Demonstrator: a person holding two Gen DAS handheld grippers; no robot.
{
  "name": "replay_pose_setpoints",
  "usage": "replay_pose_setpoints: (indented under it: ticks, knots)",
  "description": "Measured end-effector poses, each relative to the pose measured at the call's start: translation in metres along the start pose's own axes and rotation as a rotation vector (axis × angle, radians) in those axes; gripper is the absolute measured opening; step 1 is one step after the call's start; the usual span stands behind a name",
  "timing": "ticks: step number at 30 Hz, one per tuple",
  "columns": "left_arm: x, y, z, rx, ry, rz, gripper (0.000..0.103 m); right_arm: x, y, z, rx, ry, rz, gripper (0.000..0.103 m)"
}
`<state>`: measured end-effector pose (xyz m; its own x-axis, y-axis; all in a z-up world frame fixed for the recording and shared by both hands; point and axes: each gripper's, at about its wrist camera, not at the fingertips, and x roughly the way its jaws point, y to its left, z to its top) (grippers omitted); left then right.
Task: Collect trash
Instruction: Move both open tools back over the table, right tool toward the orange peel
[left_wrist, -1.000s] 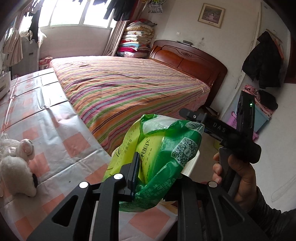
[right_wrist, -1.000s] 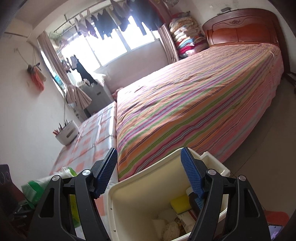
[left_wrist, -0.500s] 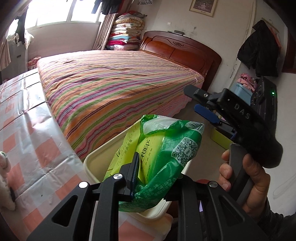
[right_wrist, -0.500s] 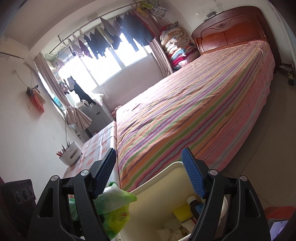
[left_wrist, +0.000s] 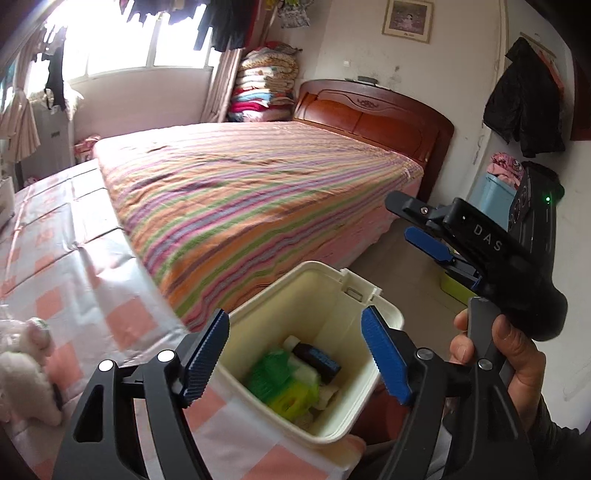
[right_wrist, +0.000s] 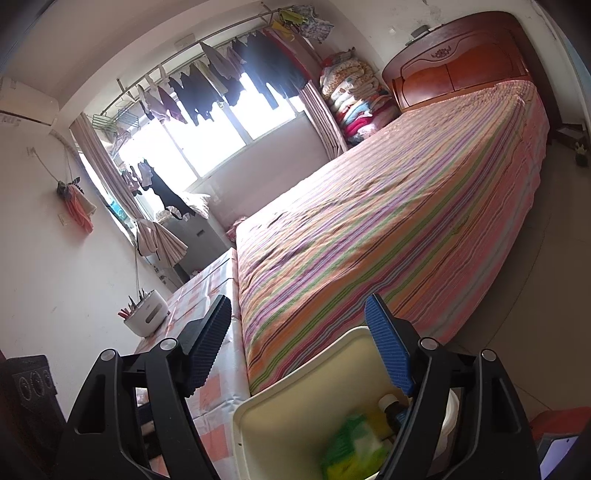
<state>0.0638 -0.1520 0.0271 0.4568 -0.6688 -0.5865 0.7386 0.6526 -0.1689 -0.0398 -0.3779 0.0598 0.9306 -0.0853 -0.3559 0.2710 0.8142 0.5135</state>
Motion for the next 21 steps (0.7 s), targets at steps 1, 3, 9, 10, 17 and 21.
replay_pose_setpoints:
  ticks: [1, 3, 9, 10, 17, 21]
  knots:
    - [-0.007, 0.005, -0.001, 0.0, -0.005, 0.013, 0.072, 0.001, 0.002, -0.001, -0.001, 0.001, 0.001, 0.075]
    - [-0.025, 0.019, -0.006, -0.008, -0.027, 0.055, 0.072, 0.004, 0.006, -0.002, -0.01, 0.008, 0.007, 0.077]
    - [-0.072, 0.066, -0.015, -0.072, -0.102, 0.163, 0.072, 0.02, 0.033, -0.015, -0.058, 0.049, 0.028, 0.077]
    - [-0.078, 0.073, -0.016, -0.084, -0.112, 0.175, 0.072, 0.023, 0.038, -0.018, -0.065, 0.056, 0.032, 0.077]
    - [-0.128, 0.131, -0.027, -0.186, -0.199, 0.303, 0.072, 0.04, 0.084, -0.038, -0.141, 0.105, 0.078, 0.077]
    - [-0.156, 0.166, -0.038, -0.257, -0.24, 0.362, 0.072, 0.045, 0.102, -0.046, -0.169, 0.124, 0.102, 0.078]
